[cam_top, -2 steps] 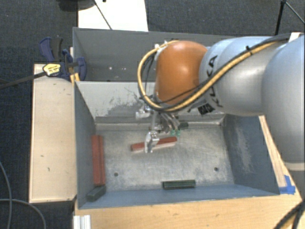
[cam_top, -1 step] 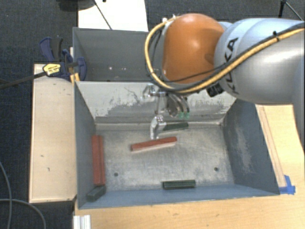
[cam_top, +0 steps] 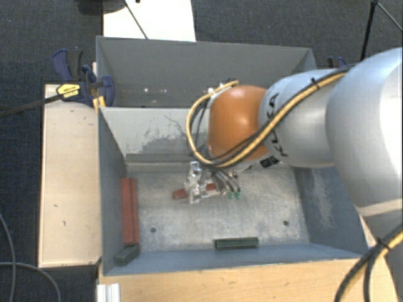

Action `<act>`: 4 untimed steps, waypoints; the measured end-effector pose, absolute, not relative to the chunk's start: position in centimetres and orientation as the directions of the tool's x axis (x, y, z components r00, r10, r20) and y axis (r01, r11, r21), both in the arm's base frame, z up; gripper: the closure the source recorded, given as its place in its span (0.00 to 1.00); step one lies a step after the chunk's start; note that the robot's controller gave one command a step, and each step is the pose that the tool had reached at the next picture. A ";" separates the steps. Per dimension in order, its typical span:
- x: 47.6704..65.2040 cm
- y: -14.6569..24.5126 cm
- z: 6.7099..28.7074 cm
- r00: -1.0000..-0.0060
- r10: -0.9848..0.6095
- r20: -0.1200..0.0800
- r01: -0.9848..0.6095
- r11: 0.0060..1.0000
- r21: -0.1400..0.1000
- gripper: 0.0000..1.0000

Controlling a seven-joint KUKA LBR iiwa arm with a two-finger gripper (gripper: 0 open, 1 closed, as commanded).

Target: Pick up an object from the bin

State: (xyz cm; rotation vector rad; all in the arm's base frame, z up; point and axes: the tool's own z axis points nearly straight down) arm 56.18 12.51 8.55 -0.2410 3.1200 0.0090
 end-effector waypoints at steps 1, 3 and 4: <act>55.9 12.4 7.8 -0.989 -0.150 -0.010 -0.150 0.989 0.003 0.00; 55.8 12.2 7.6 -0.990 -0.144 -0.004 -0.144 0.990 0.002 1.00; 54.5 11.7 21.4 -0.991 -0.135 -0.003 -0.135 0.991 0.001 1.00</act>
Offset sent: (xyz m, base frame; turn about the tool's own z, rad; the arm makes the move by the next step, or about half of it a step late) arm 0.0000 0.0000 0.0000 0.0000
